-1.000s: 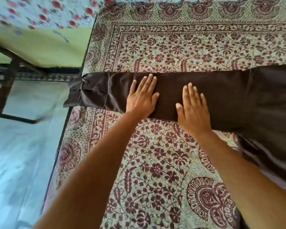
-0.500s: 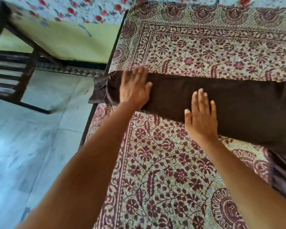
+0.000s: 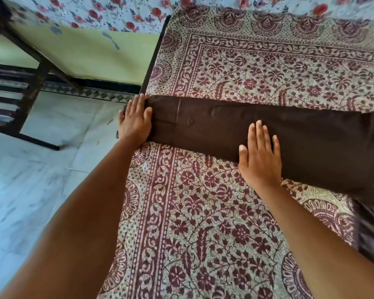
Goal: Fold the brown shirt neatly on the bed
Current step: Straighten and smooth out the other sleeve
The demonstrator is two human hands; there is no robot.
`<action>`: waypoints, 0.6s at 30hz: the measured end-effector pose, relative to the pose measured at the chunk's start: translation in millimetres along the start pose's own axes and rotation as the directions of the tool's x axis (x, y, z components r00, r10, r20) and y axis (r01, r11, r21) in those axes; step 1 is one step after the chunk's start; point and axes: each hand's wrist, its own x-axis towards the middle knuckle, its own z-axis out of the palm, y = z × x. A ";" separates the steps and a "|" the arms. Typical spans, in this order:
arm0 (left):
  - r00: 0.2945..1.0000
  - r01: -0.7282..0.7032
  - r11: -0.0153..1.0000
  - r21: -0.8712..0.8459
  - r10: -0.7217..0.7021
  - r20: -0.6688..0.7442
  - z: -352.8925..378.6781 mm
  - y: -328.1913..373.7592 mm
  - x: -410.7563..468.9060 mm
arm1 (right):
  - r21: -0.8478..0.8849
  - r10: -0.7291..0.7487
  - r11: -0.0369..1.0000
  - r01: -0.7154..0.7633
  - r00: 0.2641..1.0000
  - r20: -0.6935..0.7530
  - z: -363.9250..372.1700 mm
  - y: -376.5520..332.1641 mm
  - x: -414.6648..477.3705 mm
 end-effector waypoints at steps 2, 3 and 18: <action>0.999 0.032 0.998 0.049 -0.033 0.023 -3.1 -1.5 0.6 | -0.009 0.000 1.000 0.000 1.000 0.006 -0.1 -0.9 0.8; 0.999 0.037 0.996 0.087 -0.039 0.024 -5.4 1.0 -0.4 | -0.009 0.005 1.000 -0.004 1.000 0.016 -1.3 -1.4 0.8; 0.973 -0.231 0.936 -0.265 0.230 -0.036 -48.8 149.0 -219.6 | 0.466 0.140 0.883 -0.053 0.978 -0.156 -127.0 39.9 -123.9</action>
